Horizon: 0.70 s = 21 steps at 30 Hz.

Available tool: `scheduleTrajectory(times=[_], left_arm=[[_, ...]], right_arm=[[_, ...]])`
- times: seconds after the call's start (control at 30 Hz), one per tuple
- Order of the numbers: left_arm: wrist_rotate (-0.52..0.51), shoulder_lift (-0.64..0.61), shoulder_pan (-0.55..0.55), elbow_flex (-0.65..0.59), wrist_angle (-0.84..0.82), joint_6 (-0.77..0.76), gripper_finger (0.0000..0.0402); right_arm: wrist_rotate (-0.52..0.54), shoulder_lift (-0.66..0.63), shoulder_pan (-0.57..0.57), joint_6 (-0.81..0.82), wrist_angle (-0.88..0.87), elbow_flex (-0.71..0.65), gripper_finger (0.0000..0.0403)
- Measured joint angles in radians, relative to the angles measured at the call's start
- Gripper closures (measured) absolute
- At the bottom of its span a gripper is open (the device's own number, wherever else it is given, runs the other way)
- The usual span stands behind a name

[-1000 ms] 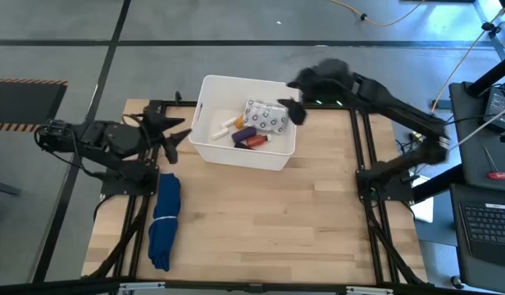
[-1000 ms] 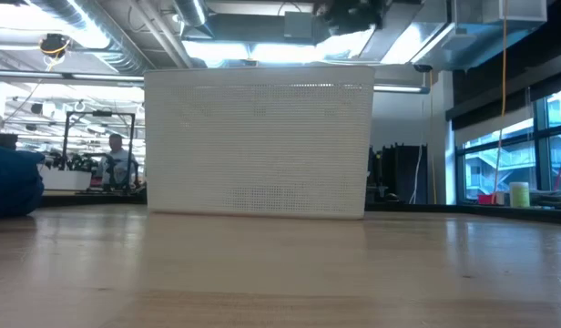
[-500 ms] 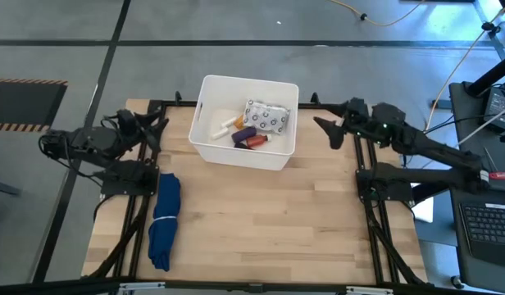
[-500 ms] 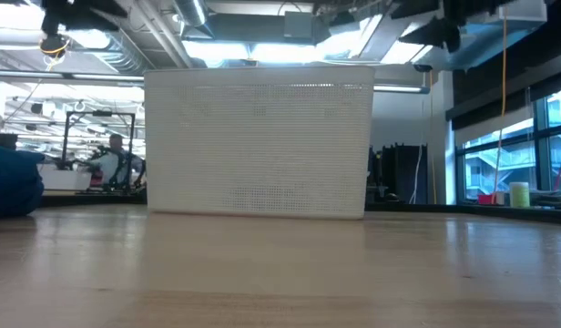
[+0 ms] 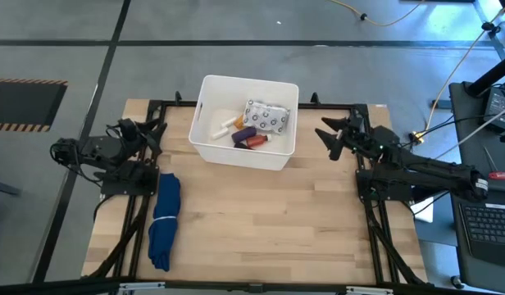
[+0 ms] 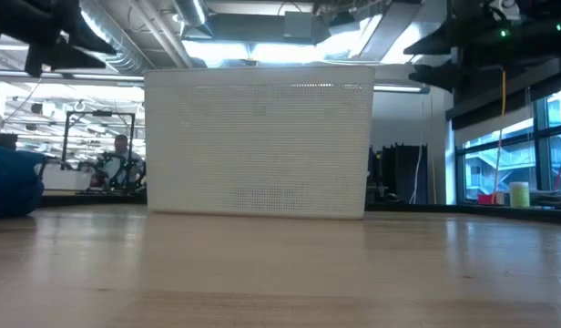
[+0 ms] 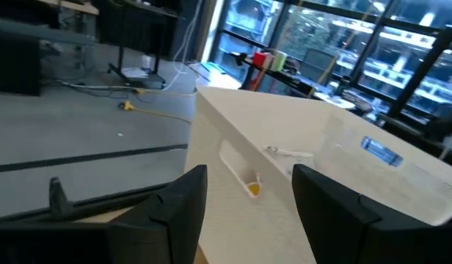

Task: Pick & place medical supplies in basket/bin
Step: Return to Home Position

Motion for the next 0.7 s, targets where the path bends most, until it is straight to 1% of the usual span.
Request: scheduleTrajectory(times=[0.17,0.3,0.4,0.53,0.7], left_arm=[[-0.048,-0.04,0.0,-0.079,0.001,-0.038,0.0206],[-0.081,-0.04,0.0,-0.139,-0.008,-0.109,0.0206],[-0.09,-0.04,0.0,-0.191,-0.014,-0.181,0.0206],[-0.093,-0.04,0.0,-0.245,-0.016,-0.256,0.0206],[-0.102,-0.04,0.0,-0.29,-0.008,-0.315,0.0206]], right_arm=[[0.001,-0.036,0.0,0.022,0.062,-0.078,0.0086],[0.053,-0.057,0.0,0.025,0.068,-0.123,0.0086],[0.079,-0.072,0.0,0.023,0.113,-0.161,0.0086],[0.079,-0.086,-0.001,0.025,0.181,-0.217,0.0086],[0.079,-0.09,-0.002,0.075,0.284,-0.302,0.0086]])
